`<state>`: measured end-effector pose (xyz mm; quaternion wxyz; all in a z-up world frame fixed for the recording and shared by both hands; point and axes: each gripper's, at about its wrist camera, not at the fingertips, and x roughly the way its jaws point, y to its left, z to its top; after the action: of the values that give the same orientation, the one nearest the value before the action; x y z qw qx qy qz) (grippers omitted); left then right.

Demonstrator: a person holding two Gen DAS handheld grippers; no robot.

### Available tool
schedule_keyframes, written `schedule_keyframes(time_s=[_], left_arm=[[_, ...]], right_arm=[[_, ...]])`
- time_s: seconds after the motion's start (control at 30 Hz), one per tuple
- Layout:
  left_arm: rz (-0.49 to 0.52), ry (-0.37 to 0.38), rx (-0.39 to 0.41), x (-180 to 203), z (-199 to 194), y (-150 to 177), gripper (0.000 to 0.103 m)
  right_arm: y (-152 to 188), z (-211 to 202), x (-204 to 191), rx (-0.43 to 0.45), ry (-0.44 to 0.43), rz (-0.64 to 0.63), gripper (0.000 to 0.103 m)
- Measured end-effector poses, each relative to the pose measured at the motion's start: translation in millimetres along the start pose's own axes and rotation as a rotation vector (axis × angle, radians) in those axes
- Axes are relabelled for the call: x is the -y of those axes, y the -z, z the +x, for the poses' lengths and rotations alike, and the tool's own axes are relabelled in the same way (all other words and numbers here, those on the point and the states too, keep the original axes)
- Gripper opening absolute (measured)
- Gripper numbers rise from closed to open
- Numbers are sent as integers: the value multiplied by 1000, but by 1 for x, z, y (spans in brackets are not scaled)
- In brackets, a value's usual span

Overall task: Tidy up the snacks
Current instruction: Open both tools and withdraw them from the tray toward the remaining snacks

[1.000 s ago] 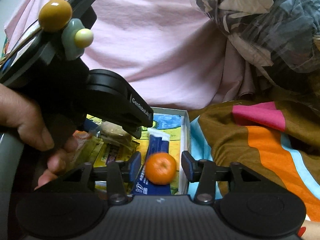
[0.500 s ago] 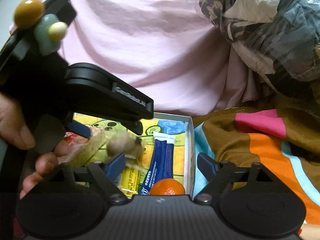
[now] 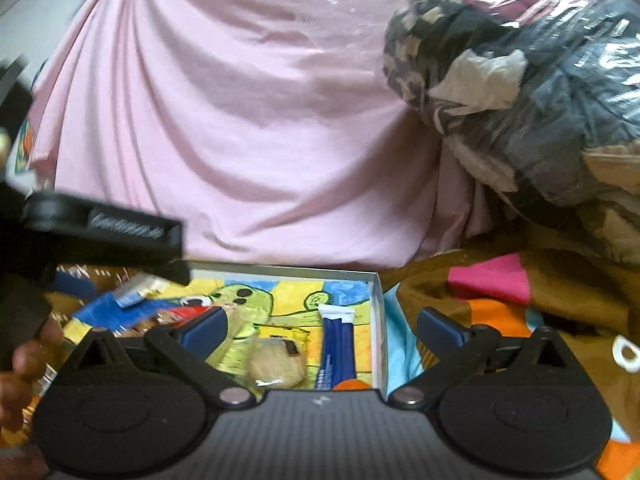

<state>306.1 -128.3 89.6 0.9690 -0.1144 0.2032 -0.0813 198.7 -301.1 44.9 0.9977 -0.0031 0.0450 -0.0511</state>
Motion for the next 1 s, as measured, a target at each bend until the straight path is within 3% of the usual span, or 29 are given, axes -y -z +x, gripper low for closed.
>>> schedule_keyframes(time_s=[0.1,0.5,1.0], left_arm=[[-4,-18,-8,-18,-19,2,102],[0,-75,-35,-88,-92,24,102],[-39,-213,-124,-174,-141,76,102]], right_arm=[[-3,-17,-4,-22,-21,62,103],[19,-73,-42,-163,-119,113,103],[62,-121,-118,-384,-335,0,103]])
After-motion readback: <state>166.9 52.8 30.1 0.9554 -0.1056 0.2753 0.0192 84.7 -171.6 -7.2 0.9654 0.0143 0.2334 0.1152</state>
